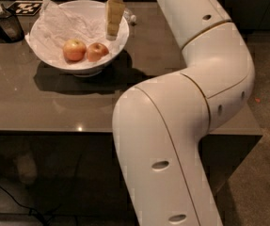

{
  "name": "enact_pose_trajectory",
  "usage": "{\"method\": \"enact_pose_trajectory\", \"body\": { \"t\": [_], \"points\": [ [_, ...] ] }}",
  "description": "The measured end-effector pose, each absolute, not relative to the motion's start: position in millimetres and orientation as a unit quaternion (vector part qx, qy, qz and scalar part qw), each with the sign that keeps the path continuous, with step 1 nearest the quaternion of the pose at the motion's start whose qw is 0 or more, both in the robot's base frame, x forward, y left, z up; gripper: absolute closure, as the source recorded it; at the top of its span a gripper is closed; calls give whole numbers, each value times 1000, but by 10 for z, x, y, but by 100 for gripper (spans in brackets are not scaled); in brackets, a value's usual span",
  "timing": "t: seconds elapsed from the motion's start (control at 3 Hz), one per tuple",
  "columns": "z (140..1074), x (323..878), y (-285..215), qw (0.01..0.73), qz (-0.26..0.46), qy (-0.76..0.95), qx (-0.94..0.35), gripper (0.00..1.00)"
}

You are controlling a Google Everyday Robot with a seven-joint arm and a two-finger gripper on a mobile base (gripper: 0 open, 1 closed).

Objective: Pick apple from white bowl

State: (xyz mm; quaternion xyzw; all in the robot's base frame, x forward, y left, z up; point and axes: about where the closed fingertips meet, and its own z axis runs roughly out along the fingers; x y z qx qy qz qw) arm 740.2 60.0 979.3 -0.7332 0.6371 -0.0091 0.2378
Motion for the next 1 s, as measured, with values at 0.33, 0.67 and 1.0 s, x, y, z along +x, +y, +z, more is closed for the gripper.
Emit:
{"method": "enact_pose_trajectory", "body": {
  "t": [0.33,0.67,1.0],
  "points": [
    [10180,7294,423,268,-27,635,-725,2],
    [10223,7233,423,266,-27,630,-729,2],
    [10209,7201,519,257,-29,621,-740,1]
  ]
}}
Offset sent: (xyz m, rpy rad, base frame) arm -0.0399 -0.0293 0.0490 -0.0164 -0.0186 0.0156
